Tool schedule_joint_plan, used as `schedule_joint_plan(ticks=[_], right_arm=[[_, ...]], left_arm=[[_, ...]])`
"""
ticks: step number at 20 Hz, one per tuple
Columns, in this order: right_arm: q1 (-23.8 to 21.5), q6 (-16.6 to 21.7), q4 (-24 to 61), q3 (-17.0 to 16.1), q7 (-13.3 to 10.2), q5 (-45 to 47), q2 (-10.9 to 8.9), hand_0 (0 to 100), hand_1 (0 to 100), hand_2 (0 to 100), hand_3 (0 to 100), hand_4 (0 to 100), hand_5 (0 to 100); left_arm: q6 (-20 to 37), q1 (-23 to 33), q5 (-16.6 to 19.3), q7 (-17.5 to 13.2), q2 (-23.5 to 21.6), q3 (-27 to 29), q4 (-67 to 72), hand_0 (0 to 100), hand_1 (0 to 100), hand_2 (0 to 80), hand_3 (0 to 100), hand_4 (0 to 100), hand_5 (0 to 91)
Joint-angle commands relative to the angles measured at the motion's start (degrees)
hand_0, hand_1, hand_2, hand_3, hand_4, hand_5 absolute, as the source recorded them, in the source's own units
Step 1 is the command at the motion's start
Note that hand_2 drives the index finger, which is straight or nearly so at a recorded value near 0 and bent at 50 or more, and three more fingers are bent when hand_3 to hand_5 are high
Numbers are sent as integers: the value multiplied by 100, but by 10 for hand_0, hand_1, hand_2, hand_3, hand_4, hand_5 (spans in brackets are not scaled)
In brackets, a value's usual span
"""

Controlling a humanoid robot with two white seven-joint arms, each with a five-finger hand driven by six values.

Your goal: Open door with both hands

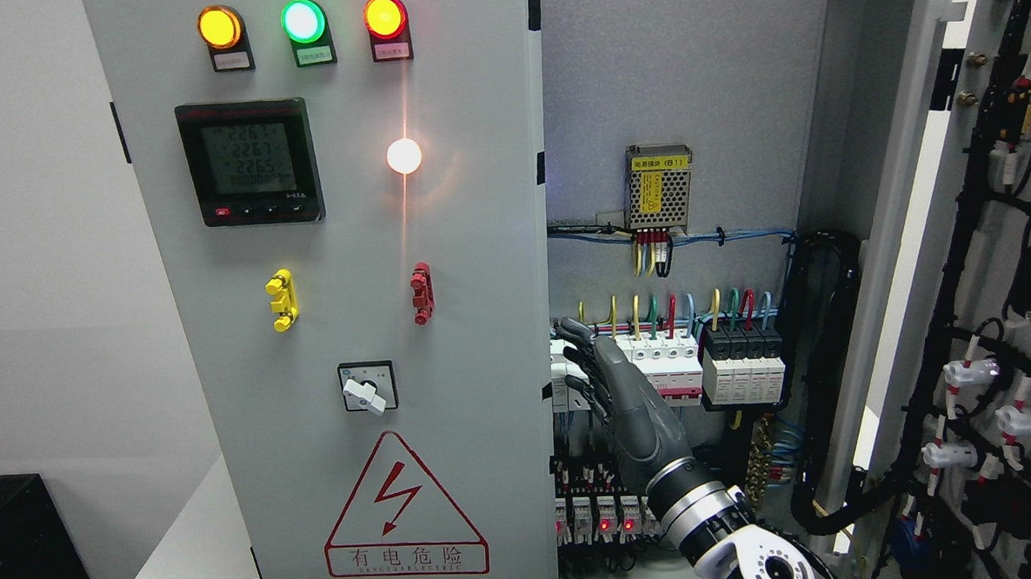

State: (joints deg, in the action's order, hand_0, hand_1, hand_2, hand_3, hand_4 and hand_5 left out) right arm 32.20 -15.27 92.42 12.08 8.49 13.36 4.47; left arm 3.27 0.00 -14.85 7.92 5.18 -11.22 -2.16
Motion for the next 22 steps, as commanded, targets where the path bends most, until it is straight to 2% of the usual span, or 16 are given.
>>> schedule_joint_plan(ticks=[1, 3, 7, 10, 11, 14, 17, 22], right_arm=[[128, 7, -180, -13, 21, 314, -16, 191, 0, 0, 0, 0, 0], [128, -2, -276, 5, 21, 535, -25, 191, 0, 0, 0, 0, 0], [190, -2, -339, 5, 30, 562, -165, 191, 0, 0, 0, 0, 0], [234, -28, -373, -4, 39, 571, -174, 191, 0, 0, 0, 0, 0], [251, -81, -417, -4, 82, 579, -183, 191, 0, 0, 0, 0, 0], [374, -125, -584, -13, 424, 641, -183, 191, 0, 0, 0, 0, 0], [427, -125, -690, -21, 443, 650, -358, 191, 0, 0, 0, 0, 0], [585, -116, -874, -21, 478, 772, -403, 191, 0, 0, 0, 0, 0]], left_arm=[[-2, 114, 0, 25, 1, 5, 5, 0, 0, 0, 0, 0, 0], [-2, 114, 8, 25, 1, 5, -3, 0, 0, 0, 0, 0, 0], [7, 114, 8, 34, 1, 5, -3, 0, 0, 0, 0, 0, 0], [7, 114, 8, 25, -8, 5, 5, 0, 0, 0, 0, 0, 0], [7, 123, 8, 25, -8, 5, -3, 0, 0, 0, 0, 0, 0], [7, 114, 8, 25, -8, -3, -3, 0, 0, 0, 0, 0, 0], [7, 123, 8, 25, -25, -3, -3, 0, 0, 0, 0, 0, 0], [7, 114, 8, 25, -34, -3, 5, 0, 0, 0, 0, 0, 0]])
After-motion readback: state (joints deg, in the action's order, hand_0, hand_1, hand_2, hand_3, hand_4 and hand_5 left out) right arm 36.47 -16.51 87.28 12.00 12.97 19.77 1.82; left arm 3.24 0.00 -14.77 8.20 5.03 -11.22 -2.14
